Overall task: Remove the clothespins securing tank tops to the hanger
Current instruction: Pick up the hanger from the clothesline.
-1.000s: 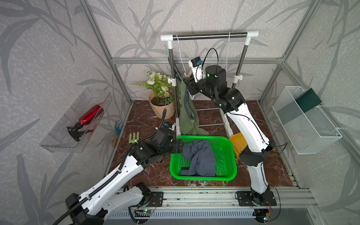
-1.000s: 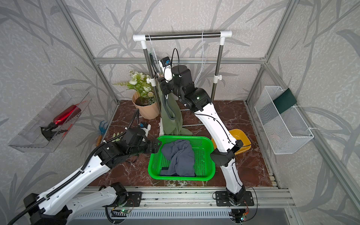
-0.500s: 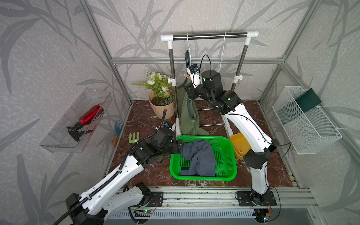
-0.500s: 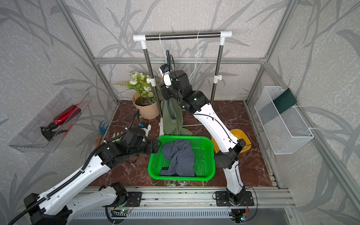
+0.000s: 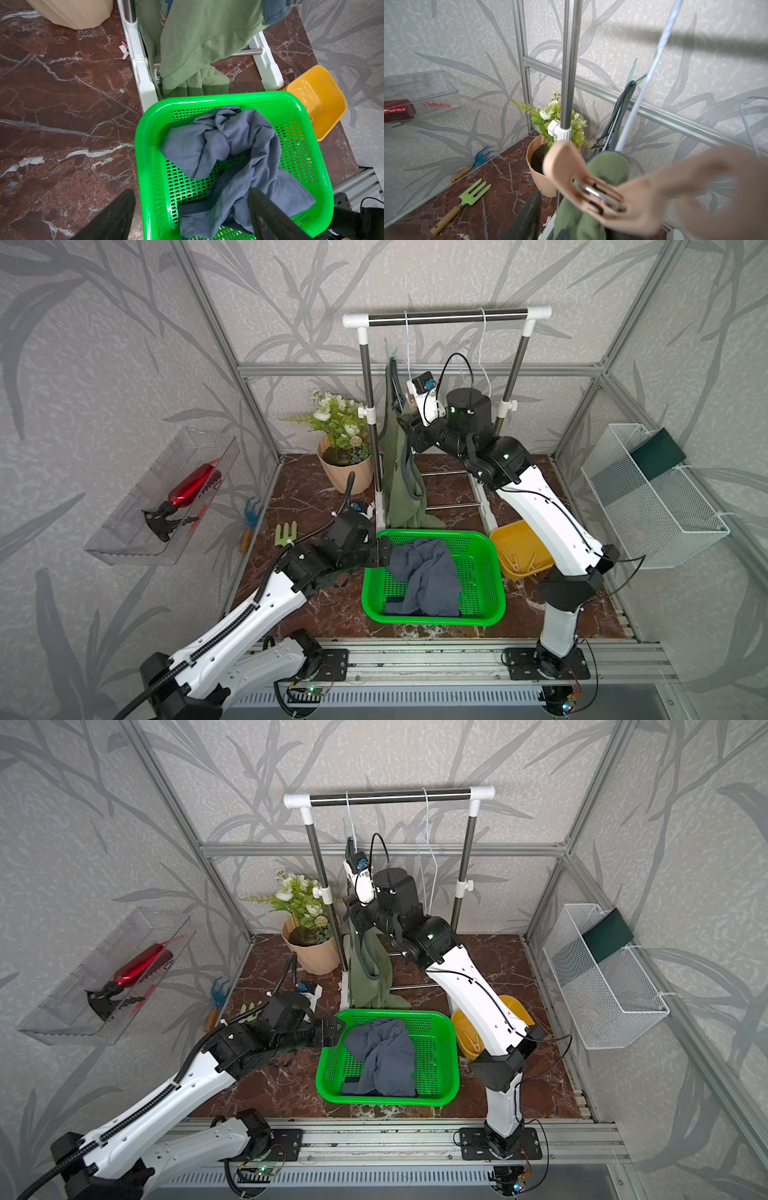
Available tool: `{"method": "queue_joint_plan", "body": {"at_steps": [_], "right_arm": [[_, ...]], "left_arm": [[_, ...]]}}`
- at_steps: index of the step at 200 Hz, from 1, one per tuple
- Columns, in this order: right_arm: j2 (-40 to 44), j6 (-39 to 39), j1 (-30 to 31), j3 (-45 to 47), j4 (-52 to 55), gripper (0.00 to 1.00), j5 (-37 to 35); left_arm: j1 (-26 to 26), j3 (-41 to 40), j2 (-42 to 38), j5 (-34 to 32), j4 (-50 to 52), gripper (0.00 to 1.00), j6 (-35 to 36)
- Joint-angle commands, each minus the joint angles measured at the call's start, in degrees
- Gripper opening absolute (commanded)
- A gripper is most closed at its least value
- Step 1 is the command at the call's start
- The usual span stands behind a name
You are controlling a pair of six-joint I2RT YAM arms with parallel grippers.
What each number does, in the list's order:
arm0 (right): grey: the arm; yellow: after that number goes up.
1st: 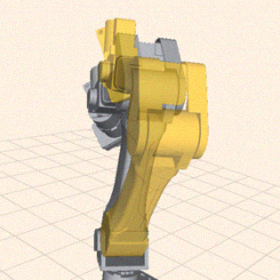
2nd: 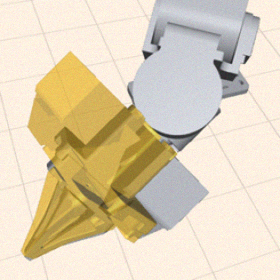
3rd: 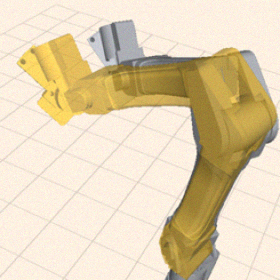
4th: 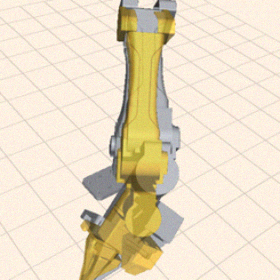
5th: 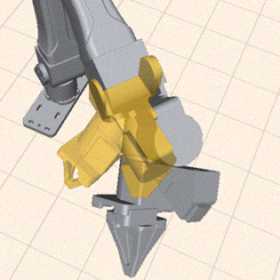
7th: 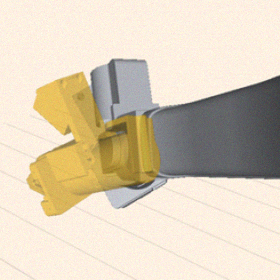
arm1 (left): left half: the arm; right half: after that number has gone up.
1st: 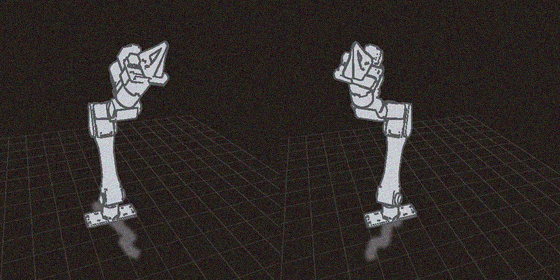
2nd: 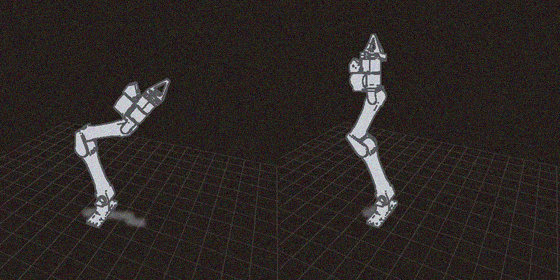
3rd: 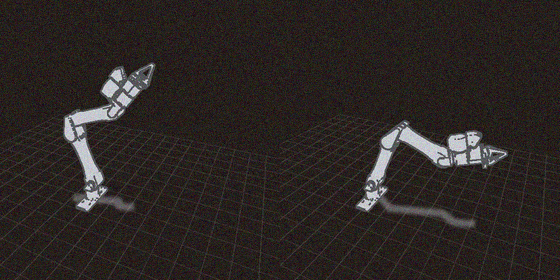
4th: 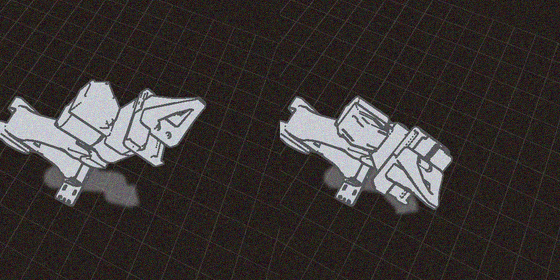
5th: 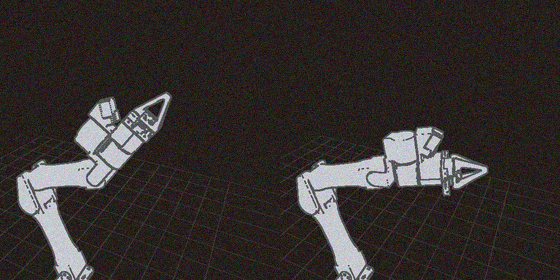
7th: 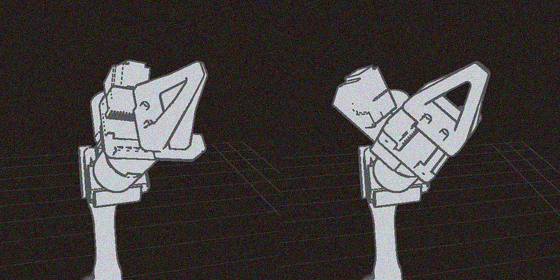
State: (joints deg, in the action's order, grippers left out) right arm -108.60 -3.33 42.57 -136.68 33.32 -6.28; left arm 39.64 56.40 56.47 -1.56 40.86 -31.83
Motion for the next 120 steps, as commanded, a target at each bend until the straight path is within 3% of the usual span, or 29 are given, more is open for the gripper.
{"method": "queue_joint_plan", "body": {"at_steps": [1,43,120], "right_arm": [[1.2,-2.95,-0.2,-4.33,3.96,0.0,1.51],[0.3,-7.15,-0.2,-10.95,10.43,0.0,3.58],[4.37,-10.72,-0.25,-10.67,11.85,0.0,6.02]], "left_arm": [[-0.26,0.9,0.31,-0.34,-0.77,0.86,0.77],[-0.33,2.28,0.82,-1.25,-0.76,0.86,1.5],[-0.33,3.63,1.45,-1.51,-1.36,0.86,1.41]]}}
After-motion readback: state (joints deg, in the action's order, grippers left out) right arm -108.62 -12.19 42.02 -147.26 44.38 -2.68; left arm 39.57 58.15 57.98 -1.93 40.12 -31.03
